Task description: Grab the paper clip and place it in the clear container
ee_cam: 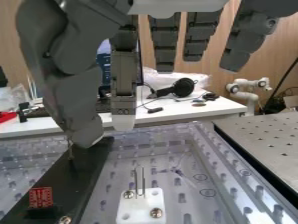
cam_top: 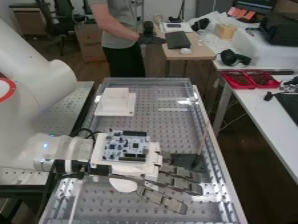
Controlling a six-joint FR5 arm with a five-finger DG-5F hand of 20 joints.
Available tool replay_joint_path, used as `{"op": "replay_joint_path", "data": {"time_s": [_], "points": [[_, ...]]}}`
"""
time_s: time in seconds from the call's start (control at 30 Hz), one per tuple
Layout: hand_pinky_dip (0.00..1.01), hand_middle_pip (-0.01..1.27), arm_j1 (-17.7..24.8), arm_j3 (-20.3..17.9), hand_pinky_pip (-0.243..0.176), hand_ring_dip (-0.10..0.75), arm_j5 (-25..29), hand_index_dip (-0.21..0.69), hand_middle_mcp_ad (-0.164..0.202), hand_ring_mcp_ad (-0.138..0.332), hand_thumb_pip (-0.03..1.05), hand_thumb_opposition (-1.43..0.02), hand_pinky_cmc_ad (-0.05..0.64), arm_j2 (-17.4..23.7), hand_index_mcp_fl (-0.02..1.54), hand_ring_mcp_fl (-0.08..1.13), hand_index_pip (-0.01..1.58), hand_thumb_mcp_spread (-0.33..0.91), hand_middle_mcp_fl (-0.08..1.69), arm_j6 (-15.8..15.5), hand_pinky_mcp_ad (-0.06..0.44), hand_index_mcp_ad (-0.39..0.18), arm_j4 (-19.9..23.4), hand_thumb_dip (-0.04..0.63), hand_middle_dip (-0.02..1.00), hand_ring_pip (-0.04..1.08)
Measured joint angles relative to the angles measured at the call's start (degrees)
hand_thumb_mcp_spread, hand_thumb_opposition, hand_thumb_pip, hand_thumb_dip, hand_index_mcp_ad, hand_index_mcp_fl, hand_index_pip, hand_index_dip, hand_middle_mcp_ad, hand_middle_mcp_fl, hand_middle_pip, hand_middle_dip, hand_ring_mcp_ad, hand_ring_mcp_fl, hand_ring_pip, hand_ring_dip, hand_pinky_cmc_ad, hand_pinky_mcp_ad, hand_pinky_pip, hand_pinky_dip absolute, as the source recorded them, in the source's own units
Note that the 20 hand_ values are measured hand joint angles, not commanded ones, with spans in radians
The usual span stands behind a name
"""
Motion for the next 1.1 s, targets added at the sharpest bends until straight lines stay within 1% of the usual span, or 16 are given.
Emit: {"op": "replay_joint_path", "data": {"time_s": [0.03,0.13,0.3,0.43,0.53,0.57,0.6,0.63,0.67,0.87,0.93,1.03,1.1], "points": [[0.18,0.14,0.0,0.05,-0.026,0.075,-0.14,0.063,0.106,0.131,0.58,-0.81,0.328,-0.19,0.35,0.0,1.28,0.43,0.09,-0.38,0.279,-0.113,0.5,0.239,0.18,0.1],[0.18,0.14,-0.01,0.2,-0.026,0.072,-0.56,0.063,0.106,0.131,0.58,-0.81,0.328,-0.69,0.38,0.0,1.28,0.43,0.09,-1.5,0.279,-0.113,1.39,0.239,0.17,0.1],[0.18,0.14,-0.11,0.71,-0.026,0.075,-1.12,0.061,0.106,0.131,0.58,-0.81,0.328,-1.23,0.39,0.0,1.3,0.43,0.09,-3.01,0.278,-0.119,1.42,0.239,0.19,0.1],[0.18,0.14,-0.27,0.82,-0.026,0.075,-1.67,0.058,0.11,0.131,0.58,-0.81,0.328,-1.43,0.41,0.0,1.33,0.43,0.13,-4.3,0.278,-0.117,1.53,0.239,0.19,0.1],[0.18,0.14,-0.39,0.82,-0.024,0.075,-2.0,0.061,0.105,0.131,0.58,-0.81,0.328,-1.54,0.41,0.0,1.33,0.43,0.13,-5.34,0.278,-0.117,1.75,0.239,0.19,0.1],[0.18,0.14,-0.45,0.85,-0.028,0.075,-2.08,0.058,0.105,0.131,0.58,-0.81,0.328,-1.62,0.41,0.0,1.35,0.43,0.13,-5.66,0.278,-0.117,1.74,0.239,0.19,0.1],[0.18,0.14,-0.49,0.88,-0.024,0.075,-2.13,0.058,0.105,0.127,0.58,-0.81,0.328,-1.68,0.42,0.0,1.35,0.43,0.13,-5.81,0.279,-0.117,1.71,0.239,0.19,0.1],[0.18,0.14,-0.56,0.92,-0.012,0.075,-2.17,0.058,0.108,0.126,0.58,-0.82,0.328,-1.77,0.42,0.0,1.37,0.43,0.13,-5.94,0.281,-0.117,1.67,0.239,0.19,0.1],[0.18,0.14,-0.62,0.95,-0.01,0.075,-2.25,0.054,0.105,0.126,0.58,-0.82,0.328,-1.84,0.42,0.0,1.36,0.45,0.13,-6.1,0.281,-0.117,1.62,0.239,0.19,0.1],[0.18,0.14,-0.86,0.92,-0.01,0.075,-3.49,0.061,0.103,0.117,0.58,-0.82,0.325,-2.12,0.42,0.0,1.36,0.45,0.13,-7.26,0.281,-0.12,1.87,0.239,0.19,0.1],[0.18,0.14,-0.91,0.91,-0.01,0.072,-3.97,0.044,0.103,0.113,0.58,-0.82,0.325,-2.23,0.42,0.0,1.36,0.45,0.13,-7.24,0.281,-0.12,2.14,0.239,0.19,0.1],[0.18,0.14,-1.01,0.96,-0.01,0.075,-4.53,0.047,0.101,0.113,0.58,-0.82,0.325,-2.35,0.42,0.0,1.36,0.45,0.13,-7.36,0.281,-0.119,2.32,0.239,0.19,0.1],[0.18,0.14,-1.08,1.05,-0.01,0.08,-5.02,0.049,0.101,0.113,0.58,-0.82,0.325,-2.45,0.42,0.0,1.36,0.45,0.13,-7.72,0.281,-0.127,2.33,0.239,0.19,0.11]]}}
